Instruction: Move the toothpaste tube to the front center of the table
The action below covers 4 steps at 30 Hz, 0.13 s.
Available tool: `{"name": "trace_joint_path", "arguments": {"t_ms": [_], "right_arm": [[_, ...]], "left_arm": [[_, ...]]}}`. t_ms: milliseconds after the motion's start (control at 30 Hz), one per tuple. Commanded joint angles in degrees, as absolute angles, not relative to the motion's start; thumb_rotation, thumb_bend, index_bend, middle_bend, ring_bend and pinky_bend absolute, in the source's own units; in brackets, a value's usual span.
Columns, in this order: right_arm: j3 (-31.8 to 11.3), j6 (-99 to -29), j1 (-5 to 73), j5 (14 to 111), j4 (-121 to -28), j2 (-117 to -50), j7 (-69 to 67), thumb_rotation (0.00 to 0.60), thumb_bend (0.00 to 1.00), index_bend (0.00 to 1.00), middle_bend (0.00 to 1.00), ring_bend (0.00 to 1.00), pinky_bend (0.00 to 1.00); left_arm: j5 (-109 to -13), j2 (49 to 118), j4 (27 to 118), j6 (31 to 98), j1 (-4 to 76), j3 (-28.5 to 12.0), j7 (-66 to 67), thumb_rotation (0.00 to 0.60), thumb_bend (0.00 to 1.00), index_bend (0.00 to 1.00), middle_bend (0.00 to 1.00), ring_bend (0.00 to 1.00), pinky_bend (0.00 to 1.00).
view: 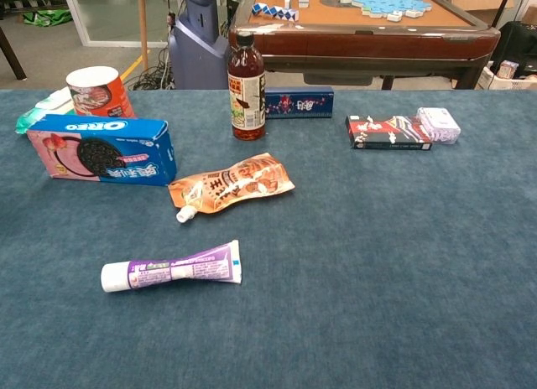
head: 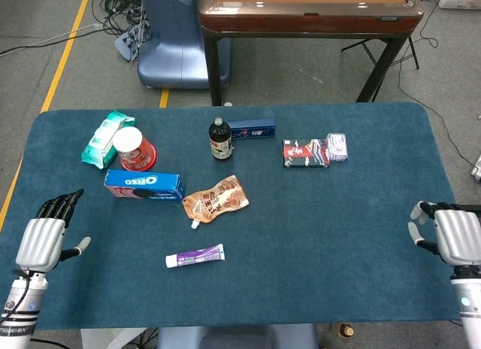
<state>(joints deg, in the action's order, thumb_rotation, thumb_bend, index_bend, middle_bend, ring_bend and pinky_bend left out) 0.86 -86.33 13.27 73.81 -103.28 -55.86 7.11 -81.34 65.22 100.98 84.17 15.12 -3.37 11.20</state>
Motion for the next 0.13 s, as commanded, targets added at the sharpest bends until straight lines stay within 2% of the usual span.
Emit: {"name": "trace_joint_path", "arguments": {"t_ms": [33,133], "right_arm": [[1.60,-87.65,11.35,75.29,-103.69,-55.22,6.49,0.600,0.43,0.53,0.59,0.46,0.42],[1.49,-87.52,10.59,75.93,-103.84,-54.94,6.56,0.600,0.43,0.53,0.59,0.46,0.42]], "left_arm": [[-81.68,65.24,101.42,84.56,14.54,-3.06,11.54,0.600,0.19,0.06,0.15,0.13,0.14],[-81.94,65.49,101.40,84.76,14.19,-3.14,11.79,0.600,0.19,0.06,0.15,0.13,0.14]]}}
